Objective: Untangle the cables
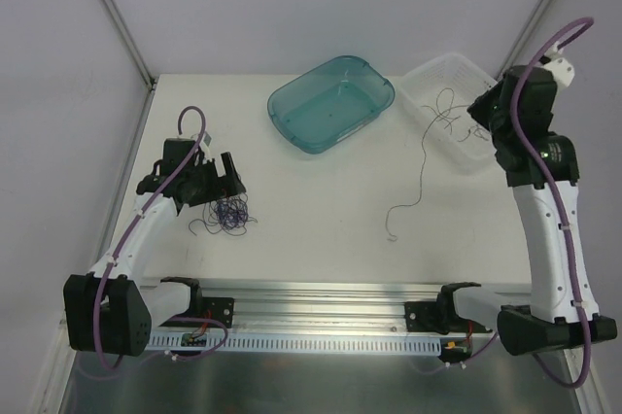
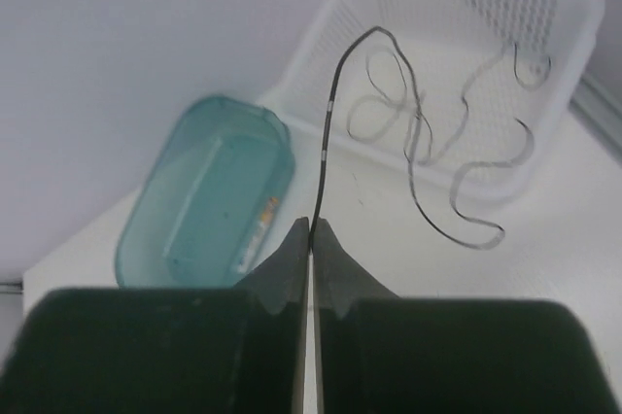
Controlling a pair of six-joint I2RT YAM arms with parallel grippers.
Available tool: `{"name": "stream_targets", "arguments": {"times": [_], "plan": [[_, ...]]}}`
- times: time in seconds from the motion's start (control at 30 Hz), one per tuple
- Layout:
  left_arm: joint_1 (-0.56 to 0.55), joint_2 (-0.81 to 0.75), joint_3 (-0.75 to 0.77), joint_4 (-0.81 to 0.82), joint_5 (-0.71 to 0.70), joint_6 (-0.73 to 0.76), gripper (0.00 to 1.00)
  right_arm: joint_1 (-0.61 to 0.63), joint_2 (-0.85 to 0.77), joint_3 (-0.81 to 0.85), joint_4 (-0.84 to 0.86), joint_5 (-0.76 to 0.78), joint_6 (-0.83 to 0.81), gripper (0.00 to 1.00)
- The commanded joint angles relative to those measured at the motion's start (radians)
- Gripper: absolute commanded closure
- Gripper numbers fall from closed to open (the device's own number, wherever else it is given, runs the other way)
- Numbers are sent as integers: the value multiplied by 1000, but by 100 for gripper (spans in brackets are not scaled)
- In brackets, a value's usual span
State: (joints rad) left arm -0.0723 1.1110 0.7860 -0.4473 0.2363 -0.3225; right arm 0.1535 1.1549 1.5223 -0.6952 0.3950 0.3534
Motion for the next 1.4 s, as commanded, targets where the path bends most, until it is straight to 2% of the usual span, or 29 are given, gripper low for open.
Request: {"name": "stream_targets", "arguments": {"times": [0.0, 0.23, 0.47, 0.6, 0.77, 0.93, 1.1, 1.17, 1.23, 1.27, 1.3, 1.37], "plan": [[0, 16, -11, 15, 38, 0, 5, -38, 66, 226, -11, -57, -132, 99], [0, 33, -14, 15, 35, 0, 5, -129, 252, 528, 159, -214, -223, 99], [-1, 59, -14, 15, 46, -1, 4, -232, 403, 593, 426, -274, -275, 99], [0, 73, -16, 15, 46, 0, 5, -293, 522, 628, 506, -310, -309, 99], [-1, 90, -16, 15, 37, 5, 4, -313, 653, 569, 556, -326, -324, 99], [-1, 104, -14, 15, 38, 8, 4, -315, 697, 307, 621, -329, -260, 99], [-1, 107, -14, 15, 40, 7, 4, -321, 785, 204, 574, -418, -192, 99], [-1, 102, -14, 13, 41, 8, 4, -324, 812, 197, 528, -429, -163, 93], [-1, 99, -14, 15, 41, 5, 4, -330, 851, 217, 450, -439, -154, 75], [-1, 98, -14, 15, 41, 5, 4, -338, 859, 252, 416, -444, -154, 62], [-1, 98, -16, 15, 44, 5, 4, -341, 862, 271, 384, -468, -163, 58], [-1, 95, -14, 15, 49, 7, 4, -347, 833, 283, 327, -493, -180, 44]]}}
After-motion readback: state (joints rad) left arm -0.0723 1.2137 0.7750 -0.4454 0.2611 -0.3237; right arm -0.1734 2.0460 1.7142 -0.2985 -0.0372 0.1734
